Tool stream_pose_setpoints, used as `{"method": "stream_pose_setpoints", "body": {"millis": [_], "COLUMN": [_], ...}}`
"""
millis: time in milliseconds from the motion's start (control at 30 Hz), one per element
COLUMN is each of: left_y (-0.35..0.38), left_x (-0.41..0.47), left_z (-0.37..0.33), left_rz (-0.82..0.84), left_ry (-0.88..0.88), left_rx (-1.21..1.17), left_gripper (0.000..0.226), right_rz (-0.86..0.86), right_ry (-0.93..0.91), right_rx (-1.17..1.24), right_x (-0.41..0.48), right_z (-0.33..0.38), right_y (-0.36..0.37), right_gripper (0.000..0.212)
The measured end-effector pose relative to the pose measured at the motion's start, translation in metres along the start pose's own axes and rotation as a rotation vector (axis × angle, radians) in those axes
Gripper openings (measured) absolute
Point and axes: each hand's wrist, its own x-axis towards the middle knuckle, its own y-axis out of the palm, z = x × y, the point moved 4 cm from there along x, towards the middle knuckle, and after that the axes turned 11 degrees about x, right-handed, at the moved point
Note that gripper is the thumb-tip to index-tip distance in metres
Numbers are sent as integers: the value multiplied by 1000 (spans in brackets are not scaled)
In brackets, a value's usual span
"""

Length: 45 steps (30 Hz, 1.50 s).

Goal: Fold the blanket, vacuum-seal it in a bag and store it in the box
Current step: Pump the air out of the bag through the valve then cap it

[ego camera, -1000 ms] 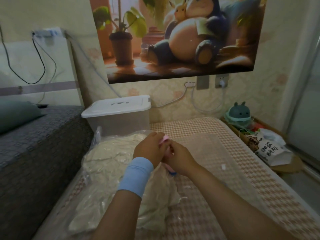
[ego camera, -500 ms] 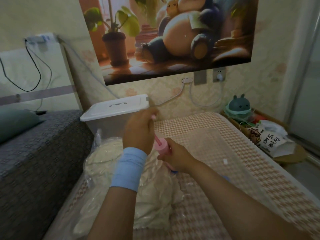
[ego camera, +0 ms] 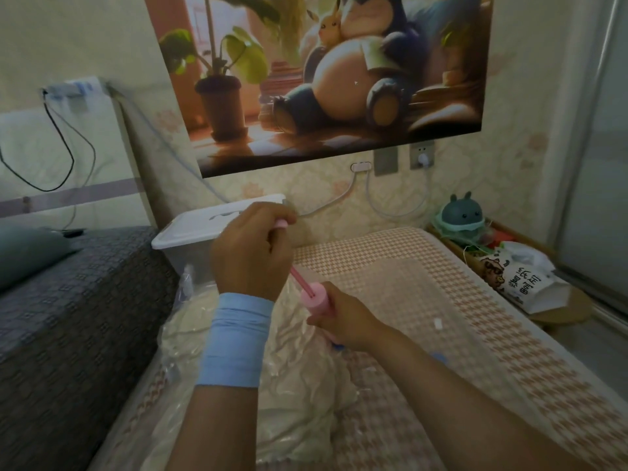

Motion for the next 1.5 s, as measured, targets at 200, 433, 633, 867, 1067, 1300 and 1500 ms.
{"method": "stream_pose_setpoints", "body": {"millis": [200,433,633,867,1067,1300,1500], "left_y": [70,11,3,69,0,40,76], "left_x": [-67,-9,-4,-76,-3,-33,-73], "left_z": [32,15,1,20,-4,16,22], "left_rz": [731,389,153,812,267,324,680], "left_ry": [-242,-220,-72,-256,-76,-181,-219], "left_rx": [72,21,-20,144,62,167,88], "left_gripper": [26,24,25,28,25,39,38], "right_rz": [12,-2,-4,44,8,30,22], "right_ry": [17,-18,28,-13,-31,3,7], "right_rx": [-28,-57,-47,-103,-122,-96,-105], "right_x": [3,0,-2,-3,3,4,3], "right_z": [8,10,5,12,6,3,3], "right_y": [14,7,10,19,5,14,18], "right_gripper": [54,49,48,53,51,44,39]}}
